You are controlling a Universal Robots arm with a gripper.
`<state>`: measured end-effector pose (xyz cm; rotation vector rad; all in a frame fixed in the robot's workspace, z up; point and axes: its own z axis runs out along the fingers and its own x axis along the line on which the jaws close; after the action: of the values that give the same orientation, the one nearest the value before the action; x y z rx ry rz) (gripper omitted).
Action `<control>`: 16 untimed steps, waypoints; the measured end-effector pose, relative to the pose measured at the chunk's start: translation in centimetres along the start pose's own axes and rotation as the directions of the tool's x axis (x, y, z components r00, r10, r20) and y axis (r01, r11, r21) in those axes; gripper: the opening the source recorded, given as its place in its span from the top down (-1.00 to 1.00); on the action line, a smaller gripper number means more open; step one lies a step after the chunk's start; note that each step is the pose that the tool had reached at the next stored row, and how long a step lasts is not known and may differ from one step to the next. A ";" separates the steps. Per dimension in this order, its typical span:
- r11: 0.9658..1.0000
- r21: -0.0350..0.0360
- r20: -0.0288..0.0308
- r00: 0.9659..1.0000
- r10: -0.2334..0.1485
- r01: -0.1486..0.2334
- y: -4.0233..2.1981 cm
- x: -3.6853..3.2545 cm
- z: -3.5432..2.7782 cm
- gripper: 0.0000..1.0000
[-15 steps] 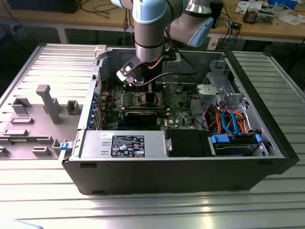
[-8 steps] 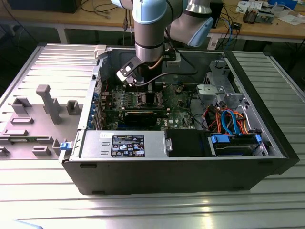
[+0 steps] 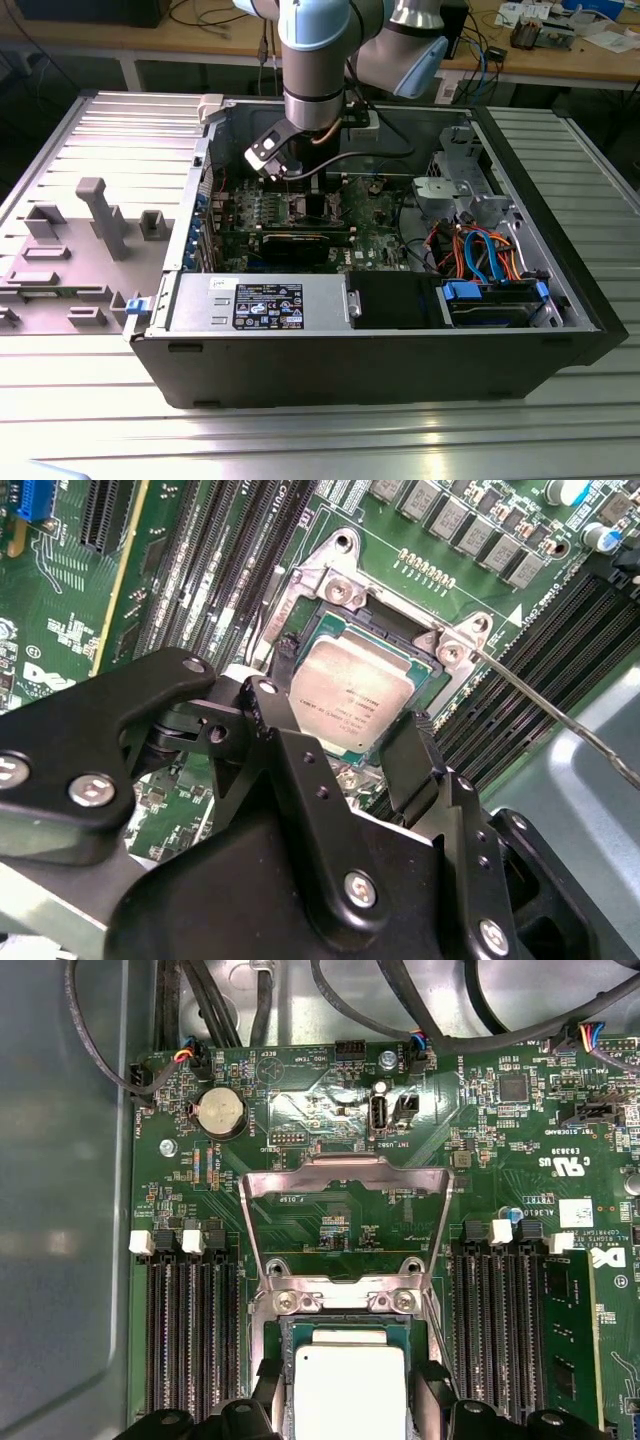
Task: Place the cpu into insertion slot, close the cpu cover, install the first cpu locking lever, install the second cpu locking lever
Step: 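Place the cpu into insertion slot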
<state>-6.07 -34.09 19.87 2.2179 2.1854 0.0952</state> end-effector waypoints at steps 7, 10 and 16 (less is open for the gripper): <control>1.000 0.000 0.000 1.000 -0.001 0.001 0.12 0.27 0.01 -0.24; 1.000 0.000 0.000 1.000 -0.001 0.001 0.12 0.27 0.01 -0.24; 1.000 0.000 0.000 1.000 -0.001 0.001 0.13 0.28 -0.13 -0.24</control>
<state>-5.94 -33.82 20.01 2.2167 2.1870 0.0946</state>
